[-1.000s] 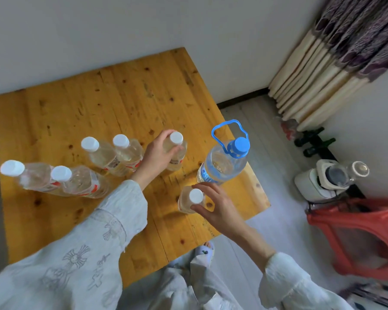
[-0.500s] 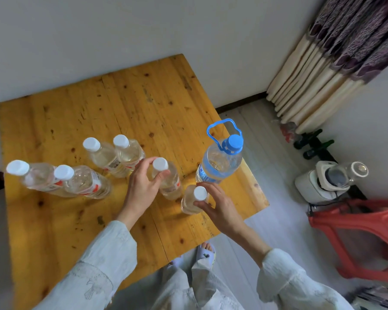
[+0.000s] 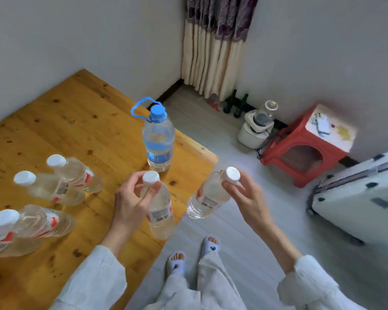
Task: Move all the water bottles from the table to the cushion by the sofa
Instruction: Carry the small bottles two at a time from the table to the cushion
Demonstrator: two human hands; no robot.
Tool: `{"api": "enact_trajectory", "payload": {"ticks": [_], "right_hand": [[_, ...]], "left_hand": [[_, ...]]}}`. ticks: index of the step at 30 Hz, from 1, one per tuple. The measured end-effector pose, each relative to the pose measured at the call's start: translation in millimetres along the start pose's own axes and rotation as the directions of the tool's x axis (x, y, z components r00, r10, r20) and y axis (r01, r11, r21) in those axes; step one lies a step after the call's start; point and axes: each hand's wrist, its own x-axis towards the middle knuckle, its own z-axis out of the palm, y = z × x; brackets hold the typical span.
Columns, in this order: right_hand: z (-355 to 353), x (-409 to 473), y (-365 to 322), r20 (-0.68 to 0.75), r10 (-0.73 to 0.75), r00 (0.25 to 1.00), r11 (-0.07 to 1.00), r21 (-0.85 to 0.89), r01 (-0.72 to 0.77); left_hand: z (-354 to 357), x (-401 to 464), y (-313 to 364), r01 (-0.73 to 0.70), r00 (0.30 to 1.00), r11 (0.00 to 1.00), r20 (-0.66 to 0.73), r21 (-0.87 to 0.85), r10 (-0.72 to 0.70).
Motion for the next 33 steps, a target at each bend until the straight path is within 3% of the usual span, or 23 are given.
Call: {"api": "enact_trajectory", "payload": {"ticks": [3,7,11,16,20,25,33], "right_hand": [[-44.1,-43.5,-0.6,-0.181,0.036,0.983,0.999,0.022,-0.032],[-106.4,-109.2,-0.9,-0.397,0.067,0.915,0.996,0.076,-0.040],[-173.0,-188.3,1.4,-0.609,0.097,0.787,0.992,0.122,-0.027],[-258.6,-302.1,11.8,-0.785,0.103,0.610,0.992,0.124,-0.009],[-325.5,-397.0,23.8,-0.870,0.112,0.480,0.993,0.110,-0.034],[-395.3,-510.6,38.4,-0.957,0.124,0.264,0.991,0.108,-0.073],[-507.6,-650.8,62.3,-0.989,0.127,-0.072,0.988,0.133,-0.083]], "left_hand": [[33.9,-7.1,26.7,-0.096,0.983,0.995,0.157,-0.016,0.097],[92.6,-32.6,68.8,-0.202,0.903,0.977,0.375,-0.063,0.211],[169.7,-77.2,117.7,-0.247,0.774,0.955,0.560,-0.161,0.295],[273.5,-166.6,179.6,-0.196,0.585,0.939,0.735,-0.282,0.343],[351.8,-254.0,228.2,-0.169,0.429,0.914,0.808,-0.368,0.405],[441.8,-364.3,288.1,-0.156,0.192,0.880,0.860,-0.448,0.472],[586.4,-526.0,362.9,-0.130,-0.131,0.858,0.866,-0.498,0.483]]}}
